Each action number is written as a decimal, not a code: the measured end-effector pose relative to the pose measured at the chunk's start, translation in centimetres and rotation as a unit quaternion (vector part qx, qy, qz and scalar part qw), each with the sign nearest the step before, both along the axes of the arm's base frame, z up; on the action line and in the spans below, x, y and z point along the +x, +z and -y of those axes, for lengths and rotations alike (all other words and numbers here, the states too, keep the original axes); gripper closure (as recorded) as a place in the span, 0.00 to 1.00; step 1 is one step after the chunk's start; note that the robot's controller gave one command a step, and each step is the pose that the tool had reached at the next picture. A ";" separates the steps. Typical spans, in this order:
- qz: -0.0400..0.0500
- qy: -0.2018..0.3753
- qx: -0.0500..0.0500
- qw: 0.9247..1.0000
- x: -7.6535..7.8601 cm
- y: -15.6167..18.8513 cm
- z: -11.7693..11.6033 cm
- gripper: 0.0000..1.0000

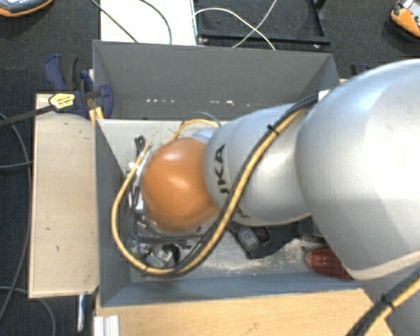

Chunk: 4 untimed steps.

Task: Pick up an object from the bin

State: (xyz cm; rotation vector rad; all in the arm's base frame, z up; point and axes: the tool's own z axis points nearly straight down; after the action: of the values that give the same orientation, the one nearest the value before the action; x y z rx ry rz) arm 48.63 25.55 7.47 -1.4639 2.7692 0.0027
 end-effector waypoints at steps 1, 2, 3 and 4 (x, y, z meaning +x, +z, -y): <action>0.000 -0.001 0.000 1.000 0.0 0.2 0.0 1.00; -0.002 -0.002 0.000 1.000 -0.2 0.7 0.1 1.00; -0.002 -0.002 0.000 1.000 -0.2 1.9 0.1 1.00; -0.001 -0.002 0.001 1.000 -0.1 3.1 0.0 1.00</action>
Offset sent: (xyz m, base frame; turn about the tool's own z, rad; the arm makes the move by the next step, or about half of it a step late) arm 0.0000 0.0000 0.0358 0.0000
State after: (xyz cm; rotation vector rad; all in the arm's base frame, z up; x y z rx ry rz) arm 48.50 25.54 10.55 -1.4576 2.7735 0.0056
